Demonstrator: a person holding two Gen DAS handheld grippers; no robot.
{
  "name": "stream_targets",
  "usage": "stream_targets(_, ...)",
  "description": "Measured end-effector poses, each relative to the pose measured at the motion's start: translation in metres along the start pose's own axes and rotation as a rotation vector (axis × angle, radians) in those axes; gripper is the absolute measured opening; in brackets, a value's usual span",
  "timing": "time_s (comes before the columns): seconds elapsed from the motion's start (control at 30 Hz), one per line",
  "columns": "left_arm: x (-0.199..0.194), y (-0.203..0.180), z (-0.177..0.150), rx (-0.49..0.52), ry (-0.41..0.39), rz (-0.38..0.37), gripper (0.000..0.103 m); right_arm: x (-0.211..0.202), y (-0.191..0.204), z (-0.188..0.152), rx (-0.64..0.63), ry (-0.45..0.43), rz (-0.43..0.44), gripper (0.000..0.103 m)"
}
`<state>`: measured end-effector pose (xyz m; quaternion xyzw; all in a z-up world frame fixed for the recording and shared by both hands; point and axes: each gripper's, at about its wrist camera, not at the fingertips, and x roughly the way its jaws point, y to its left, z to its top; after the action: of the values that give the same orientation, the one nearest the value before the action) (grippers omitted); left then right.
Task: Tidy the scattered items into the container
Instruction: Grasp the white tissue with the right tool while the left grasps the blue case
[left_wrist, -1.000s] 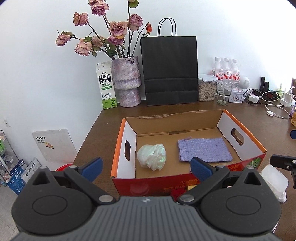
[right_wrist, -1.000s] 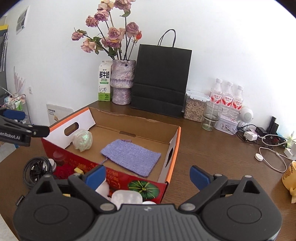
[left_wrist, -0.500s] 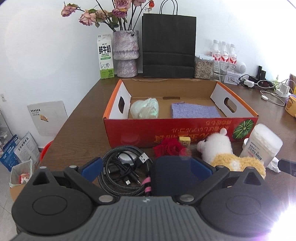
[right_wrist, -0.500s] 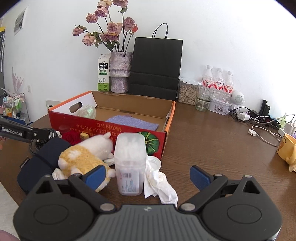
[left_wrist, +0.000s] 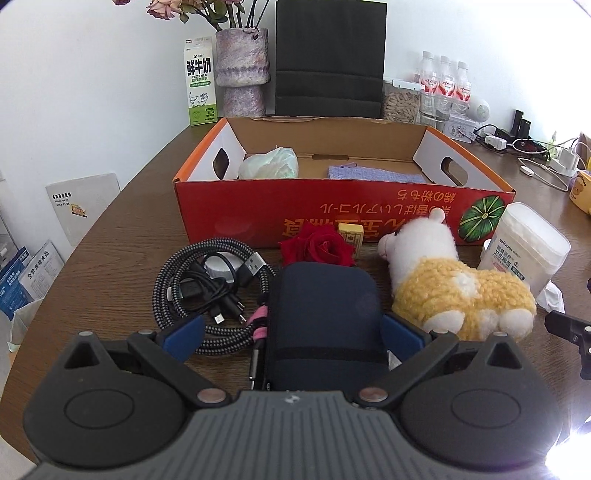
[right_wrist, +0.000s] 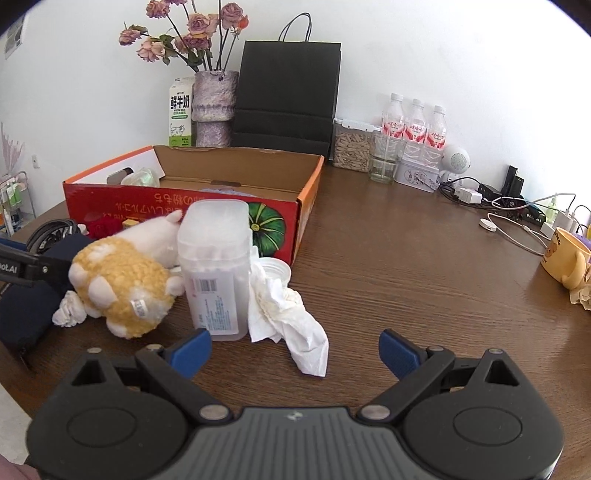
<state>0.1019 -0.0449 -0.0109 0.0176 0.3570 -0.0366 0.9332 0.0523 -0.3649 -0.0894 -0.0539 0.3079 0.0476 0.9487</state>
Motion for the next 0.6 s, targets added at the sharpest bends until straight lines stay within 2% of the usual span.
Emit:
stream_targets(0.17,0.003,-0.003,-0.001,0.005,0.006,-0.002,0.103,0.015,-0.009,0.003,-0.003,0.014,-0.003,0.095)
stream_targets(0.37,0.013,-0.01,-0.002,0.02,0.025,0.011,0.103,0.031,-0.012,0.007,-0.009,0.032,0.034,0.084)
stream_targets(0.47,0.013,-0.012,-0.003,0.022,0.018,0.018,0.103,0.033,-0.011,0.007,-0.019,0.029,0.054,0.074)
stream_targets(0.53,0.013,-0.012,-0.004,0.022,0.016,0.009,0.103,0.033,-0.011,0.007,-0.023,0.028,0.071,0.058)
stream_targets(0.57,0.013,-0.013,-0.004,0.029,0.017,0.002,0.103,0.033,-0.011,0.007,-0.025,0.032,0.082,0.053)
stream_targets(0.6,0.013,-0.014,-0.004,0.041,0.016,-0.004,0.103,0.034,-0.011,0.006,-0.026,0.036,0.092,0.042)
